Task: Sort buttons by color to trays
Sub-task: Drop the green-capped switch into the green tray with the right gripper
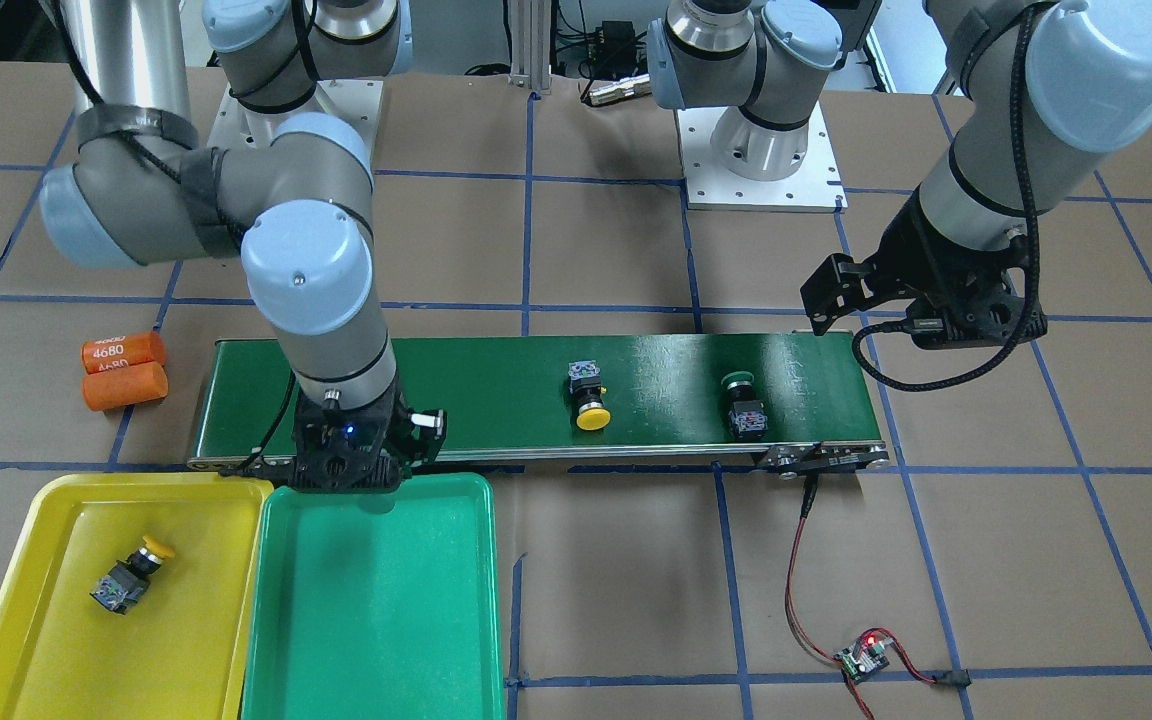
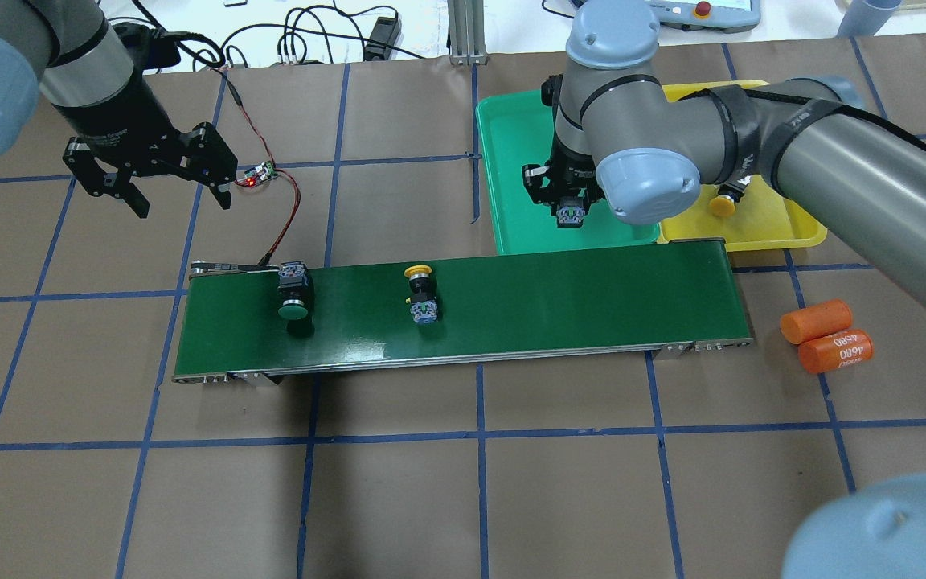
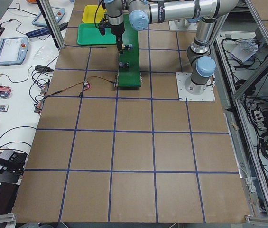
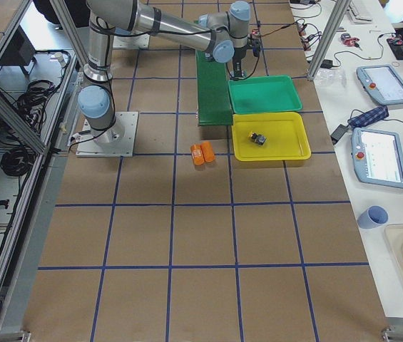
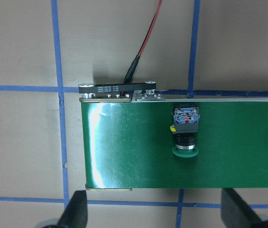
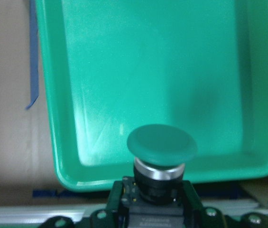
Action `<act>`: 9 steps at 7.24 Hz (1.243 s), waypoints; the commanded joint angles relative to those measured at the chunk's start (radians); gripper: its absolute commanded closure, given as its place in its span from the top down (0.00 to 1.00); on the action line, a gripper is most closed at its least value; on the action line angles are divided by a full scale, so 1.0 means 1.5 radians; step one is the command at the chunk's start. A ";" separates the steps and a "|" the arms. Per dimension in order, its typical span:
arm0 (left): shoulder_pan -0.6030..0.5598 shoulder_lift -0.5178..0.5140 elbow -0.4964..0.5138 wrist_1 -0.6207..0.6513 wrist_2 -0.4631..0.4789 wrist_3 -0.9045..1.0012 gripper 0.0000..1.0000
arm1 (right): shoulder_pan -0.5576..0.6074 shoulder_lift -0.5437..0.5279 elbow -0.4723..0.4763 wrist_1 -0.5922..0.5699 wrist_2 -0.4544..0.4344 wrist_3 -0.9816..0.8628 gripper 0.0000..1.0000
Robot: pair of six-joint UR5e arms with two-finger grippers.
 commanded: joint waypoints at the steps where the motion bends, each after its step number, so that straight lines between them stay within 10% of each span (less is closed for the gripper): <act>1: -0.014 0.004 0.006 0.002 -0.002 -0.021 1.00 | -0.009 0.069 -0.026 -0.086 -0.032 -0.038 0.00; 2: -0.024 0.022 -0.004 0.003 -0.003 -0.038 1.00 | -0.009 0.073 -0.027 -0.091 -0.032 -0.035 0.05; 3: -0.027 0.016 0.007 0.003 -0.002 -0.041 1.00 | -0.010 0.075 -0.027 -0.093 -0.033 -0.034 0.37; 4: -0.027 0.011 0.006 0.003 0.003 -0.041 1.00 | -0.011 0.077 -0.027 -0.093 -0.033 -0.034 0.91; 7: -0.027 0.003 0.008 0.009 -0.002 -0.042 1.00 | -0.013 0.029 -0.018 -0.081 -0.036 -0.034 1.00; 9: -0.025 0.002 0.008 0.009 -0.002 -0.042 1.00 | -0.011 -0.094 -0.016 0.087 -0.035 -0.034 1.00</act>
